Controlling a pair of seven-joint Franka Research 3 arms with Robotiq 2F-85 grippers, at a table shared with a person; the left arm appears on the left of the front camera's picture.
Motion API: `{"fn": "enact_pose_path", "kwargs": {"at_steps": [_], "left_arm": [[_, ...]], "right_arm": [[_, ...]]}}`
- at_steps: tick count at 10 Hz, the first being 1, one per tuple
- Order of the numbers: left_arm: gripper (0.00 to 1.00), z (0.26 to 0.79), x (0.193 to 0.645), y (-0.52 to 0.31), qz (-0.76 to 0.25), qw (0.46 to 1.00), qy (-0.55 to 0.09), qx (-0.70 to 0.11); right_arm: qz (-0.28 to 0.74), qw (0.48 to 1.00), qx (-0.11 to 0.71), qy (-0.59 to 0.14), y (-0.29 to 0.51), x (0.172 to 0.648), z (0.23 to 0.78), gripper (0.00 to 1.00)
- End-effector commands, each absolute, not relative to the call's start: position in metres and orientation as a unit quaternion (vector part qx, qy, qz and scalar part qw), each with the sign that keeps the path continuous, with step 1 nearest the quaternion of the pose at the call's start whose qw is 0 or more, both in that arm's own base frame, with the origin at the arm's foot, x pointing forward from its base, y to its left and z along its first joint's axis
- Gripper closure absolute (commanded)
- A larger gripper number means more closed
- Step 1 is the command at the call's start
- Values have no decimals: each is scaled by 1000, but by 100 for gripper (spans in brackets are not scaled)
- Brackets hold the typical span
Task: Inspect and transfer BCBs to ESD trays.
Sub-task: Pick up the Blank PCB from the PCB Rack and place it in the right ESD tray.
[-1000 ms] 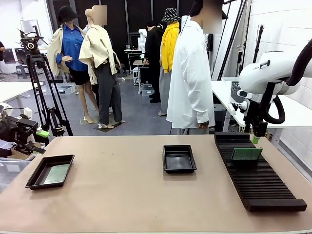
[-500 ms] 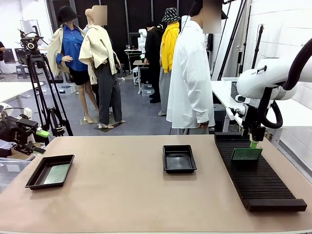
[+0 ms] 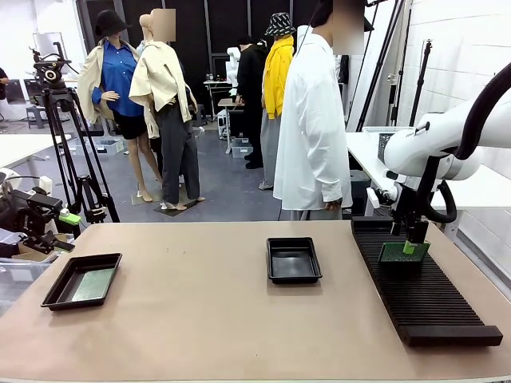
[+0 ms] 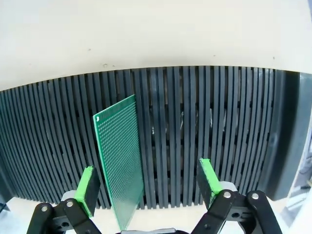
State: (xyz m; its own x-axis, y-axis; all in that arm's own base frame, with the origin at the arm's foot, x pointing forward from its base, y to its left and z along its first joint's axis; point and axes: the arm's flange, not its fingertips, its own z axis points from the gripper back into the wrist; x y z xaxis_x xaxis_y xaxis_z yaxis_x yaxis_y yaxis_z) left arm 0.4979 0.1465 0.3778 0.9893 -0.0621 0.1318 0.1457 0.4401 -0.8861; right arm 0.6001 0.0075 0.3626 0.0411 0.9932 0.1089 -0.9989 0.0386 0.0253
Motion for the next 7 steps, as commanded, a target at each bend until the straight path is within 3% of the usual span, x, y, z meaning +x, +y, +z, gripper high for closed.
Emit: {"fn": "enact_pose_path", "kwargs": {"at_steps": [1,5,7], "left_arm": [[0,380,497,147,-57,849,-40,-524],[0,380,497,147,-57,849,-40,-524],[0,380,497,147,-57,849,-40,-524]], "right_arm": [[693,718,45,-47,5,594,354,0],[692,720,39,-45,6,588,353,0],[693,718,37,-47,5,588,354,9]]}}
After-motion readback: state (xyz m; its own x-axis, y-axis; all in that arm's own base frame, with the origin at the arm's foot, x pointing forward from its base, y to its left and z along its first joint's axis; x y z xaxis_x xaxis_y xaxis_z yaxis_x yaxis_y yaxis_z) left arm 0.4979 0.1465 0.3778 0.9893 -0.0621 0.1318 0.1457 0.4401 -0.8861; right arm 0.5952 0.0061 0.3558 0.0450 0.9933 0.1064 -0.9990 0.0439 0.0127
